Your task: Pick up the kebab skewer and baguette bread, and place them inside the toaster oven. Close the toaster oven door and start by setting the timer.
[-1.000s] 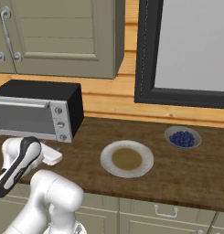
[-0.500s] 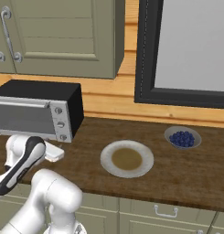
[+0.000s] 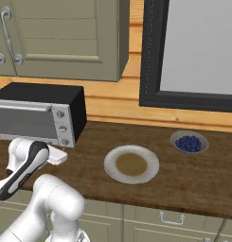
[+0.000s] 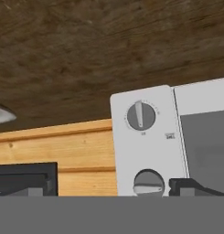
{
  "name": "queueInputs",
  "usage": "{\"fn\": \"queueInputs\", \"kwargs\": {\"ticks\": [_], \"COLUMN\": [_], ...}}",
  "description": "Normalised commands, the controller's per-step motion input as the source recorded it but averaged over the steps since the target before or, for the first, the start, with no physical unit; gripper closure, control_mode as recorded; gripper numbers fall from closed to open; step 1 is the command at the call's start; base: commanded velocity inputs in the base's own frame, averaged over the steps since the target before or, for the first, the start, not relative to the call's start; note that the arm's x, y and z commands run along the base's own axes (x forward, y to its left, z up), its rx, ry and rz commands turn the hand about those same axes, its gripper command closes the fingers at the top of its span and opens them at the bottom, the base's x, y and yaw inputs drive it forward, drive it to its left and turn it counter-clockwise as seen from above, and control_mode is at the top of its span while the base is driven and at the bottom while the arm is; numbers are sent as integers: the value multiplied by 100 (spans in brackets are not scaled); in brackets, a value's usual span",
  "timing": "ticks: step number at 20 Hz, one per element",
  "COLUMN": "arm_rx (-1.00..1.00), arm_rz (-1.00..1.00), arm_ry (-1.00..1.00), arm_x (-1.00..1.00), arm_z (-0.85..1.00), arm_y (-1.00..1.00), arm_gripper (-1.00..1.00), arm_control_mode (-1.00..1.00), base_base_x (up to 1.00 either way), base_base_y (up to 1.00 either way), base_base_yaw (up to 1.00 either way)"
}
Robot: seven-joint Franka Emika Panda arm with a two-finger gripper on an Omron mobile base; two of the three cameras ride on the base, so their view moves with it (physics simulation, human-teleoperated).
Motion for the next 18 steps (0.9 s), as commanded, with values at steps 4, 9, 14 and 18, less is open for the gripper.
{"fn": "queueInputs", "kwargs": {"ticks": [4, 9, 14, 18], "arm_rx": [-5, -5, -5, -5], "arm_rz": [0, 0, 0, 0], "arm_ry": [0, 0, 0, 0], "arm_x": [6, 15, 11, 19], "arm_z": [-5, -8, -11, -10], "arm_y": [0, 0, 0, 0], "arm_gripper": [-100, -100, -100, -100], "arm_control_mode": [-100, -100, -100, -100], "base_base_x": [0, 0, 0, 0], "base_base_y": [0, 0, 0, 0], "base_base_yaw": [0, 0, 0, 0]}}
